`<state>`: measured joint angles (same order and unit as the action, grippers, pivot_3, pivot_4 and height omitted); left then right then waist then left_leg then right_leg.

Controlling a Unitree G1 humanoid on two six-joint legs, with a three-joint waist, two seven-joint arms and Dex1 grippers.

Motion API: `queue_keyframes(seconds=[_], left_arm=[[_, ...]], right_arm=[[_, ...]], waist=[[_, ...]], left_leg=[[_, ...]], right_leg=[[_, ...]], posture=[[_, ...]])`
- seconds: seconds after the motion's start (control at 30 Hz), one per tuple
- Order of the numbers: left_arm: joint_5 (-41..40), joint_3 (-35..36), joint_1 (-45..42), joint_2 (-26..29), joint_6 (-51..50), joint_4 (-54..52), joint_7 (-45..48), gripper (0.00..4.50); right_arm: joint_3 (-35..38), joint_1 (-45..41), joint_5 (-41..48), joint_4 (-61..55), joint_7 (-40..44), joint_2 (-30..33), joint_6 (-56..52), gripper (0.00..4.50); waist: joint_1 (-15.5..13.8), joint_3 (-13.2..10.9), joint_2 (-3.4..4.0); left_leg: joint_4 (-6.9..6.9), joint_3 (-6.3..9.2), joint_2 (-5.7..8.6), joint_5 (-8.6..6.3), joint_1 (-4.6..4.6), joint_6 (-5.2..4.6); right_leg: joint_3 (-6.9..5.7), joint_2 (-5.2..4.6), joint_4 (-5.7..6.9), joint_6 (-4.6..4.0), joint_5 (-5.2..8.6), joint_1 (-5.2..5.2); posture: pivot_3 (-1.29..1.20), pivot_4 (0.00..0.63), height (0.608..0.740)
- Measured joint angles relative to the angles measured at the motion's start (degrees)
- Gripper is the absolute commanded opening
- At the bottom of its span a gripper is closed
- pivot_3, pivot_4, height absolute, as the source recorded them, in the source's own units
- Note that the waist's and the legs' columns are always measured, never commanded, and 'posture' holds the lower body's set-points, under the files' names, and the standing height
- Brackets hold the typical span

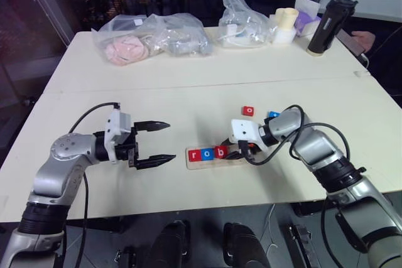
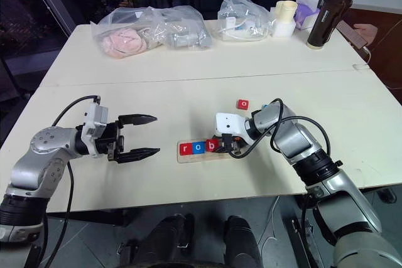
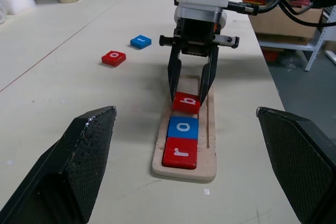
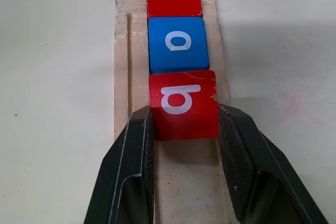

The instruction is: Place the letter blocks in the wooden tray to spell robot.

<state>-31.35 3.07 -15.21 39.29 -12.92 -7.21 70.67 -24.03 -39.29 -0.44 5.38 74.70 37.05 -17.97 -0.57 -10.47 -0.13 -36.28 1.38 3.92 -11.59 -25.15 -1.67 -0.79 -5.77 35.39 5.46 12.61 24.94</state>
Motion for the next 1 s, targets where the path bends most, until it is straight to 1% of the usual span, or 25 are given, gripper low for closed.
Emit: queue_keyframes(seconds=[0.07,0.1,0.13,0.17,0.5,0.7,0.77,1.0], left_arm=[[0.1,0.0,0.0,-0.1,0.0,0.0,-0.1,4.50],[0.1,0.0,0.0,-0.1,0.0,0.0,-0.2,4.50],[0.1,0.0,0.0,-0.1,0.0,0.0,-0.3,4.50],[0.1,0.0,0.0,-0.1,0.0,0.0,-0.3,4.50],[0.1,0.0,0.0,-0.1,0.0,0.0,-0.7,4.50],[0.2,-0.1,-0.2,-0.7,0.0,0.0,-0.7,4.50],[0.3,-0.2,-0.3,-0.9,0.0,0.0,-0.7,4.50],[0.7,-0.3,-0.8,-1.0,0.0,0.0,-0.4,4.50]], right_arm=[[0.0,-0.4,0.0,0.0,0.0,-0.1,0.0,3.17],[0.0,-0.5,0.0,0.0,0.0,-0.2,-0.1,3.77],[0.0,-0.5,0.0,0.0,0.0,-0.3,-0.2,4.26],[0.0,-0.5,0.0,0.0,0.0,-0.5,-0.4,4.46],[0.4,-1.5,0.1,0.0,-0.4,-0.6,-0.4,4.46],[4.5,-6.2,-1.0,6.0,-7.0,-1.4,2.3,4.46],[4.7,-6.6,-1.7,8.3,-9.0,-2.2,3.7,4.46],[4.6,-6.4,-2.9,10.9,-10.4,-3.5,6.6,4.46]], waist=[[0.0,0.0,0.00],[0.0,0.0,0.00],[0.0,0.0,0.00],[0.0,0.0,0.00],[0.0,0.0,0.00],[0.0,0.0,0.00],[0.0,0.0,-0.01],[0.1,0.0,0.00]], left_leg=[[0.00,0.00,0.00,0.00,0.00,0.00],[0.00,0.00,0.00,0.00,0.00,0.00],[0.00,0.00,0.00,0.00,0.00,0.00],[0.00,0.00,0.00,0.00,0.00,0.00],[-0.01,0.00,0.00,0.02,0.00,0.02],[0.00,0.00,0.00,0.03,0.01,0.05],[0.02,0.00,0.00,0.04,0.01,0.06],[0.02,0.00,0.00,0.06,0.01,0.07]], right_leg=[[0.00,0.00,0.01,0.00,0.00,0.00],[0.00,0.01,0.01,0.00,0.00,0.00],[0.00,0.01,0.01,0.03,-0.02,0.00],[0.00,0.01,0.02,0.04,-0.03,0.00],[0.00,0.01,0.05,0.06,-0.04,0.02],[0.00,0.03,0.06,0.04,-0.03,0.02],[0.00,0.04,0.06,0.06,-0.04,0.02],[0.01,0.10,0.11,0.08,-0.07,0.03]], posture=[[0.00,0.150,0.738],[0.00,0.150,0.738],[0.00,0.150,0.738],[0.00,0.150,0.738],[0.00,0.150,0.738],[0.00,0.150,0.738],[0.00,0.150,0.738],[0.00,0.150,0.738]])
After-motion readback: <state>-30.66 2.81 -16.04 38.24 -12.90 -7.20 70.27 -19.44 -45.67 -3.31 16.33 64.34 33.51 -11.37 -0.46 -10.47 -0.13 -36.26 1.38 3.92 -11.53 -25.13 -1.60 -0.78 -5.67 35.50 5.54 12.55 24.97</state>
